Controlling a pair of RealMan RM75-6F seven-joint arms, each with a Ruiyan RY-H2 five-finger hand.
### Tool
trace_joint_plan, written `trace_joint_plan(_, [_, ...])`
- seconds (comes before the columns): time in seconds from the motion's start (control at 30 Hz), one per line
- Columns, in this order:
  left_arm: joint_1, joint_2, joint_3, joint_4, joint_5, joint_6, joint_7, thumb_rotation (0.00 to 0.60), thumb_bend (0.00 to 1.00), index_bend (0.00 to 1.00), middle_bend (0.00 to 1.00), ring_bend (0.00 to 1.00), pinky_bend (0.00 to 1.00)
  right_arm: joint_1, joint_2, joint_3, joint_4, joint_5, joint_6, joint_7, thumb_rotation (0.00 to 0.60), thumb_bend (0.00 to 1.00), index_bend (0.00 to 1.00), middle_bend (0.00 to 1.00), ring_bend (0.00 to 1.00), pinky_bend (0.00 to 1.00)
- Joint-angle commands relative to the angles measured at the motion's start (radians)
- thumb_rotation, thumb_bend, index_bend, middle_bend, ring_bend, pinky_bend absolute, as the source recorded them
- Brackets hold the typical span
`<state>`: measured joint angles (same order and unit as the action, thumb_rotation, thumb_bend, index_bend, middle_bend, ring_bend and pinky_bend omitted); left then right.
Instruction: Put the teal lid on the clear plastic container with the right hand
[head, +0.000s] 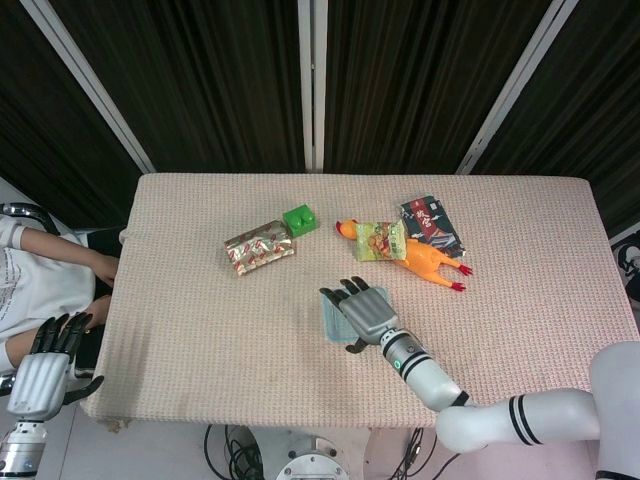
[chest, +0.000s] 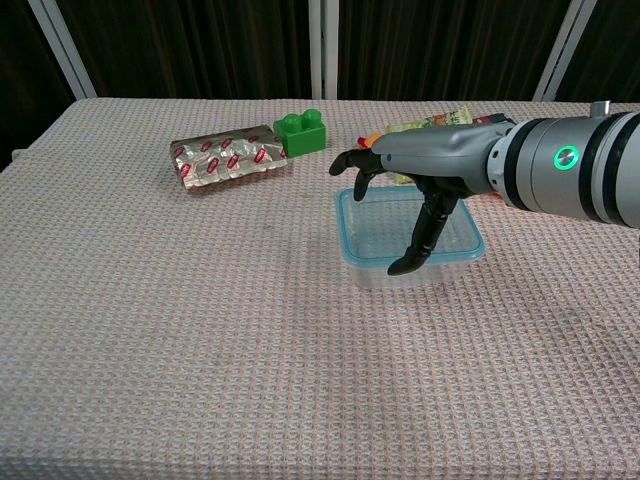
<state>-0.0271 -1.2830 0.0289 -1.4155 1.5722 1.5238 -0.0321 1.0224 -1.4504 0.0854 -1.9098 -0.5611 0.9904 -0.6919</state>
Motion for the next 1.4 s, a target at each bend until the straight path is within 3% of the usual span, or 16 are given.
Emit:
trace_joint_plan(0.03, [0.0, -0.001, 0.0, 0.001, -0.001, -0.001, -0.001, 0.6, 0.14, 0.06, 0.07, 0.0, 0.0, 0.01, -0.011, -0.007, 0.01, 0.02, -0.004, -0.009, 0.6, 0.07, 0.0, 0.19, 0.0, 0.0])
trace_joint_plan(0.47, [-0.001, -0.006, 0.001, 0.014, 0.001, -0.003, -0.014, 0.6, 0.14, 0.06, 0.07, 0.0, 0.0, 0.013, -0.038, -0.036, 0.025, 0.032, 0.014, -0.006, 0.6, 0.07, 0.0, 0.19, 0.0, 0.0])
trace_joint_plan(0.67, [-0.003, -0.007, -0.004, 0.018, 0.002, 0.001, -0.019, 0.6, 0.14, 0.06, 0.07, 0.0, 0.0, -0.022, 0.001, -0.035, -0.033, -0.045, 0.089, 0.018, 0.6, 0.07, 0.0, 0.17, 0.0, 0.0])
trace_joint_plan(0.83, [-0.011, -0.013, -0.011, 0.026, 0.005, 0.003, -0.024, 0.6, 0.14, 0.06, 0.07, 0.0, 0.0, -0.128, 0.092, -0.064, -0.116, -0.217, 0.22, 0.096, 0.6, 0.08, 0.0, 0.14, 0.0, 0.0])
trace_joint_plan(0.97, [-0.019, -0.025, -0.024, 0.039, 0.006, 0.009, -0.021, 0.6, 0.14, 0.06, 0.07, 0.0, 0.0, -0.261, 0.17, -0.135, -0.121, -0.436, 0.354, 0.197, 0.6, 0.09, 0.0, 0.11, 0.0, 0.0])
trace_joint_plan(1.2, [-0.035, -0.029, -0.044, 0.037, 0.01, 0.018, -0.001, 0.6, 0.14, 0.06, 0.07, 0.0, 0.0, -0.491, 0.275, -0.261, -0.014, -0.748, 0.558, 0.412, 0.6, 0.12, 0.0, 0.0, 0.0, 0.0])
trace_joint_plan(1.4, [-0.039, -0.014, -0.051, 0.008, 0.011, 0.027, 0.026, 0.6, 0.14, 0.06, 0.07, 0.0, 0.0, -0.671, 0.302, -0.316, 0.1, -0.854, 0.697, 0.56, 0.6, 0.12, 0.0, 0.0, 0.0, 0.0])
